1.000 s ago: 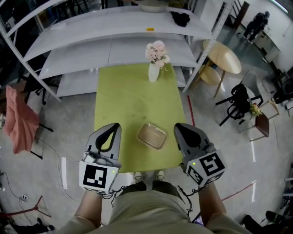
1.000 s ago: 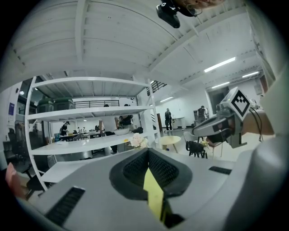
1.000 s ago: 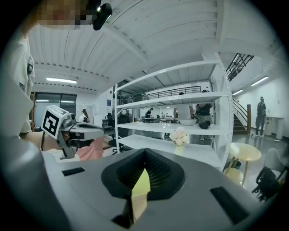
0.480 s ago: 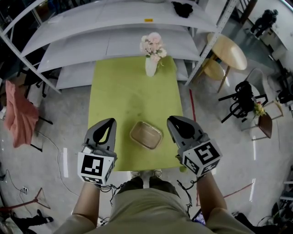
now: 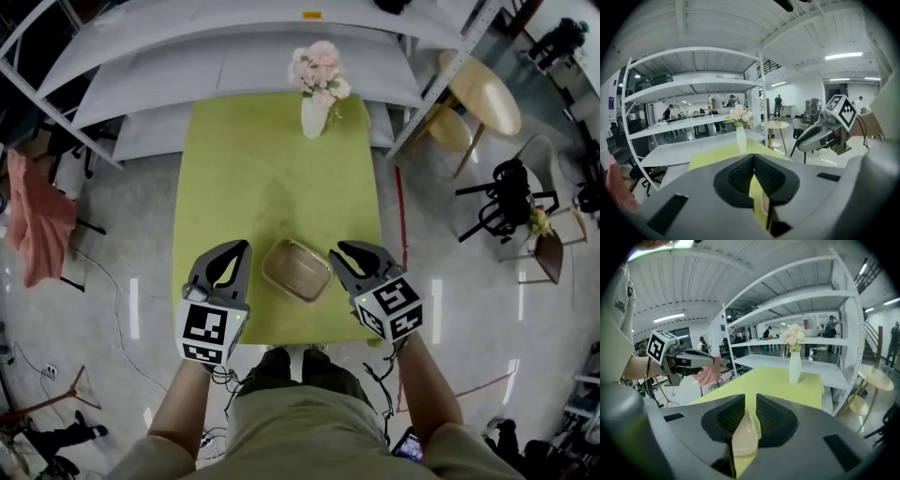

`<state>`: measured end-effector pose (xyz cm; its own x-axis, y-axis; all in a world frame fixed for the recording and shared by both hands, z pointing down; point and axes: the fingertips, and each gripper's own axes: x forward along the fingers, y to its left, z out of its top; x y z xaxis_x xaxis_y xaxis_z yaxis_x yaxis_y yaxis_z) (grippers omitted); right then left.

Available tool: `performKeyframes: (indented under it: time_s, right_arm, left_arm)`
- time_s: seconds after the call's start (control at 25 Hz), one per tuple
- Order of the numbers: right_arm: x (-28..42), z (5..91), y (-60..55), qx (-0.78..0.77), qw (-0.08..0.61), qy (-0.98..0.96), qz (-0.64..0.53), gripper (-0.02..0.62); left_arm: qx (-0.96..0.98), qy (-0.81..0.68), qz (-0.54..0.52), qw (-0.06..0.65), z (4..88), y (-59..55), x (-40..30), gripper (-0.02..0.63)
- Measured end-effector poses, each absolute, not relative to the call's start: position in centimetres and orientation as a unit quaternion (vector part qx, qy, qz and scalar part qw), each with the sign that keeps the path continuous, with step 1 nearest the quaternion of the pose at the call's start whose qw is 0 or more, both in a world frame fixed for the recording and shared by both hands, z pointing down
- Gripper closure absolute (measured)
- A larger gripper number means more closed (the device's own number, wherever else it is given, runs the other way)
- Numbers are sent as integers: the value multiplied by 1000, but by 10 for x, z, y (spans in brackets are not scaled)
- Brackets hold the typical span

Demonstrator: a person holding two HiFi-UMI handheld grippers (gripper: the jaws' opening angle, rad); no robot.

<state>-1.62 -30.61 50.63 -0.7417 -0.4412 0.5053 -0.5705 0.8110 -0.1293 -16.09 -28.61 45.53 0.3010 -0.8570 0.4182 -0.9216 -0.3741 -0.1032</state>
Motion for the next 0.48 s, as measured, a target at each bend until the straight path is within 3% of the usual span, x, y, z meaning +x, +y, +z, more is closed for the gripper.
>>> performKeyframes:
  time_s: [0.48]
  right_arm:
    - [-18, 624, -295, 240, 308, -896, 213, 503]
  left_arm:
    - [800, -519, 237, 184, 548, -272, -149, 600]
